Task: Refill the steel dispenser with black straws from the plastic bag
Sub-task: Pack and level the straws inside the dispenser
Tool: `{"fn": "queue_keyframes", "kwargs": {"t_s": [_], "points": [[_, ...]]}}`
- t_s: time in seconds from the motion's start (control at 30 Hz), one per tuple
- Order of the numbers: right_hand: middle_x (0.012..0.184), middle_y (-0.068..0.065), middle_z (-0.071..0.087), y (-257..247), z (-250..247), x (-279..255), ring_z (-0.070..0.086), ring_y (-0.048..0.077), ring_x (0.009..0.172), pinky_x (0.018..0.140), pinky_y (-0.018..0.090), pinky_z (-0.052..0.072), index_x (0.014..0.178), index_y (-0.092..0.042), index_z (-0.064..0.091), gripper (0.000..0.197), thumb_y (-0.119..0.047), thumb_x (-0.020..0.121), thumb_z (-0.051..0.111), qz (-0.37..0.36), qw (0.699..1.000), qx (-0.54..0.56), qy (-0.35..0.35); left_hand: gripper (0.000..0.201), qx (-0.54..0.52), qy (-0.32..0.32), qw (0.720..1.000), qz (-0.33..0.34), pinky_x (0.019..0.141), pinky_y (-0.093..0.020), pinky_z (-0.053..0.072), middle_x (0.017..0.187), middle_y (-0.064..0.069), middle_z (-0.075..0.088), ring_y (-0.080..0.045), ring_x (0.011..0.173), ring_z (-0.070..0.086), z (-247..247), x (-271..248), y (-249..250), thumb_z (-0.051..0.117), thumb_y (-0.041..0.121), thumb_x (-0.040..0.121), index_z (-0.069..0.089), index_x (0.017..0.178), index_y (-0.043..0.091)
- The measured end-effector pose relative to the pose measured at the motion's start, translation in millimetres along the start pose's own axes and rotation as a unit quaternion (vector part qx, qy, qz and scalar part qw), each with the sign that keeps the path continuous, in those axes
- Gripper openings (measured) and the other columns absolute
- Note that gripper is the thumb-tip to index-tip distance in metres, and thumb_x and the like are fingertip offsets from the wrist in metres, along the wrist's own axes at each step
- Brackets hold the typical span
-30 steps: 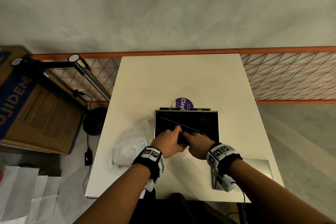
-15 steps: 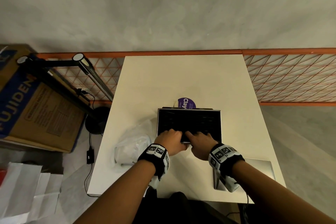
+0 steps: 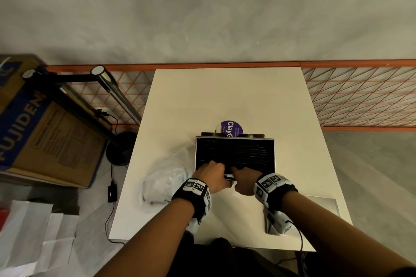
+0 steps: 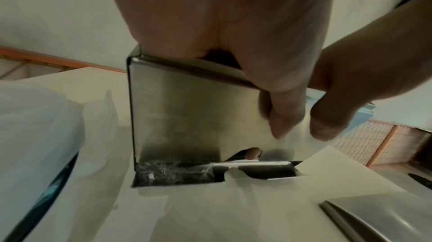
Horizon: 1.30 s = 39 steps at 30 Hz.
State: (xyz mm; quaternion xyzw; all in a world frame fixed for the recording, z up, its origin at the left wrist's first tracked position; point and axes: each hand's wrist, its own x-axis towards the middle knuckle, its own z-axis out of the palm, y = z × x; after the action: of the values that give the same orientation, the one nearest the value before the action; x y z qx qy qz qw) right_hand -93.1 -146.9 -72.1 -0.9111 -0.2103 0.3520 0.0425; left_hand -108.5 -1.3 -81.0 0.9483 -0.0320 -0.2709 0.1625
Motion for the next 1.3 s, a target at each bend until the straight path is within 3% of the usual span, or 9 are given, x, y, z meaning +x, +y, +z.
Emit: {"fn": "queue_keyframes", "kwargs": {"t_s": [0.27,0.5,0.83,0.97,1.13,1.3], "points": [[0.121,0.016,0.065,5.1,-4.4,1.2,0.063,0.035,0.108,0.087,0.038,0.051,0.139,-0.015,0.04,0.055,-0.014,0.086,0.054,-0.014,1.0,0.022,0.016,0.038,0.02,0.004,1.0,-0.006,0.085,-0.039,0.056,0.112,-0.009,0.069,-0.035,0.101,0.068,-1.7,3.6,2.3,0.07,0.044,0.082,0.069,0.113,0.021],[0.119,0.012,0.066,-5.2,-7.8,11.7,0.06,0.031,0.11,0.093,0.034,0.048,0.124,-0.012,0.061,0.036,-0.018,0.089,0.055,-0.036,0.998,-0.054,-0.024,0.038,0.005,0.008,1.0,0.004,0.086,-0.041,0.057,0.112,-0.011,0.07,-0.036,0.101,0.069,-1.6,2.1,2.1,0.073,0.044,0.079,0.069,0.109,0.021],[0.13,0.009,0.06,9.7,-4.2,10.0,0.057,0.03,0.118,0.095,0.031,0.044,0.141,-0.018,0.045,0.055,-0.015,0.087,0.059,-0.03,0.999,0.016,0.001,0.044,0.021,-0.029,0.999,-0.018,0.088,-0.037,0.051,0.117,-0.011,0.069,-0.036,0.105,0.067,-5.1,6.8,2.3,0.067,0.048,0.084,0.069,0.117,0.02],[0.127,0.007,0.062,16.3,-4.3,10.2,0.058,0.029,0.118,0.097,0.034,0.046,0.137,-0.02,0.051,0.052,-0.014,0.086,0.059,-0.023,0.999,0.025,0.018,0.043,0.016,-0.049,0.998,-0.025,0.086,-0.035,0.051,0.117,-0.009,0.07,-0.034,0.105,0.067,-7.1,8.2,3.3,0.066,0.048,0.085,0.07,0.119,0.023],[0.12,0.01,0.065,18.9,-10.5,9.7,0.06,0.029,0.112,0.09,0.031,0.047,0.127,-0.013,0.06,0.04,-0.019,0.087,0.06,0.003,0.999,-0.003,-0.033,0.039,0.009,-0.048,0.998,-0.029,0.078,-0.031,0.047,0.11,-0.007,0.071,-0.032,0.098,0.068,-8.9,10.2,3.8,0.067,0.045,0.083,0.071,0.113,0.021],[0.123,0.009,0.063,11.5,-12.4,16.4,0.058,0.029,0.112,0.094,0.034,0.046,0.126,-0.015,0.059,0.041,-0.025,0.087,0.059,-0.014,0.997,-0.037,-0.065,0.04,0.003,-0.024,0.999,-0.024,0.082,-0.035,0.053,0.11,-0.008,0.07,-0.034,0.1,0.068,-7.6,8.5,4.1,0.069,0.043,0.081,0.071,0.113,0.02]]}}
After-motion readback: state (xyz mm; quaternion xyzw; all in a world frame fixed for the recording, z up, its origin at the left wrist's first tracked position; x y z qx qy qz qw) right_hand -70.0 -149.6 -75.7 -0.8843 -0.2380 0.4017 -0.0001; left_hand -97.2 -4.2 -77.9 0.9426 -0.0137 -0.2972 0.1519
